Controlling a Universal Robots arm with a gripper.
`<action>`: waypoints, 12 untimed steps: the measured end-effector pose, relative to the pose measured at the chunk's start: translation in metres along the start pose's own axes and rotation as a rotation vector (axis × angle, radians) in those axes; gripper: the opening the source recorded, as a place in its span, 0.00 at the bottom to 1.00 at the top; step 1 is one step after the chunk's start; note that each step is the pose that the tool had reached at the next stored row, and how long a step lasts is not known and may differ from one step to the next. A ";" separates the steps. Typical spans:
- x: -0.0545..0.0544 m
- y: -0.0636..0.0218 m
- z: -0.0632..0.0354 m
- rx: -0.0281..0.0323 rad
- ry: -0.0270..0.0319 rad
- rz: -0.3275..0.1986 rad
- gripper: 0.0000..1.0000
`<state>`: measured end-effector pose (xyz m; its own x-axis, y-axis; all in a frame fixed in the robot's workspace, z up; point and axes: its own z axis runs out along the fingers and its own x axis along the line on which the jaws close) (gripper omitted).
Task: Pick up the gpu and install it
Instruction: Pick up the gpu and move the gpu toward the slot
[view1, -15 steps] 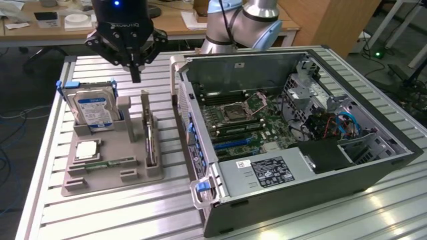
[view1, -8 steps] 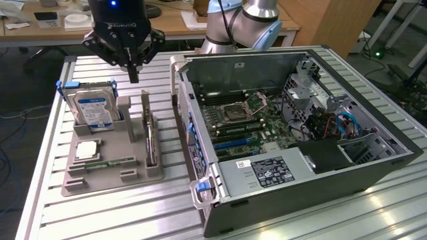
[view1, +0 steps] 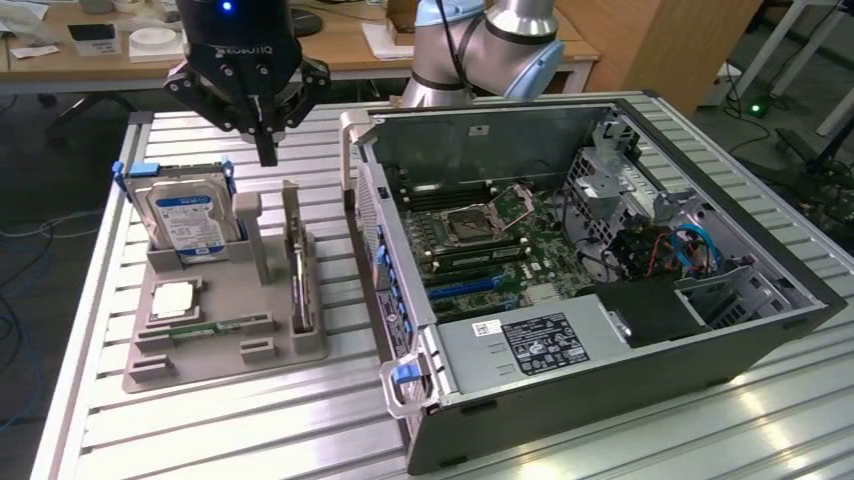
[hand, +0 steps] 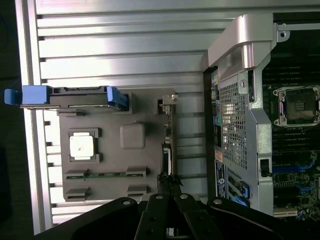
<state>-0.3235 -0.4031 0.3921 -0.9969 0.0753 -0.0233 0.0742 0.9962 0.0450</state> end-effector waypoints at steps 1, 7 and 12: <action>0.000 0.0000 0.0000 0.0000 0.0000 0.000 0.11; 0.000 0.0000 0.0000 0.0000 0.0000 0.000 0.41; 0.000 0.0013 0.0003 -0.0001 0.0000 -0.001 0.58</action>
<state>-0.3238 -0.4018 0.3919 -0.9970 0.0738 -0.0233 0.0727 0.9963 0.0451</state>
